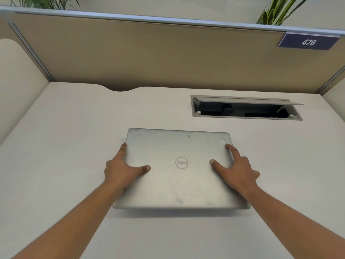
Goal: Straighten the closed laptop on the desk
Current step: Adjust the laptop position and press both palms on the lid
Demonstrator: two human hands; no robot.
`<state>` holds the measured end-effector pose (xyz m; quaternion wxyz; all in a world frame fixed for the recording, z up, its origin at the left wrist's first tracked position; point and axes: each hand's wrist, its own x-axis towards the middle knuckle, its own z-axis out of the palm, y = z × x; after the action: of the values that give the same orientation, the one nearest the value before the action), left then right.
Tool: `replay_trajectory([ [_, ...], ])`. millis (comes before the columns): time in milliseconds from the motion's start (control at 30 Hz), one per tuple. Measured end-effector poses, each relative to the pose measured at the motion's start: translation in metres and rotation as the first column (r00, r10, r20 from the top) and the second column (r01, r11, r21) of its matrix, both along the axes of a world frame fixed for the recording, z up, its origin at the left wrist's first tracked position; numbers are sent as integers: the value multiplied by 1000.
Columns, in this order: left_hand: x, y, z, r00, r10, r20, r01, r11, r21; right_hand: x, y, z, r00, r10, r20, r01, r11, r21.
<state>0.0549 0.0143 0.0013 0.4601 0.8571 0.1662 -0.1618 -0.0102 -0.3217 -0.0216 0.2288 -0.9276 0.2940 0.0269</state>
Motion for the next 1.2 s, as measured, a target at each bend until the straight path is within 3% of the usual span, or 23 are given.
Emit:
replay_trajectory([
  [267, 56, -9, -18, 1000, 10, -22, -10, 1000, 10, 62, -10, -4, 1000, 13, -10, -14, 998, -60],
  [600, 76, -6, -29, 999, -17, -41, 21, 995, 98, 77, -7, -15, 1000, 16, -13, -17, 998, -64],
  [1067, 72, -9, -37, 996, -74, -40, 83, 944, 320, 72, 4, -21, 999, 50, -19, -53, 971, -231],
  [1200, 66, -13, -33, 992, -119, 41, 84, 870, 485, 71, 9, -19, 997, 75, 1, -72, 951, -299],
])
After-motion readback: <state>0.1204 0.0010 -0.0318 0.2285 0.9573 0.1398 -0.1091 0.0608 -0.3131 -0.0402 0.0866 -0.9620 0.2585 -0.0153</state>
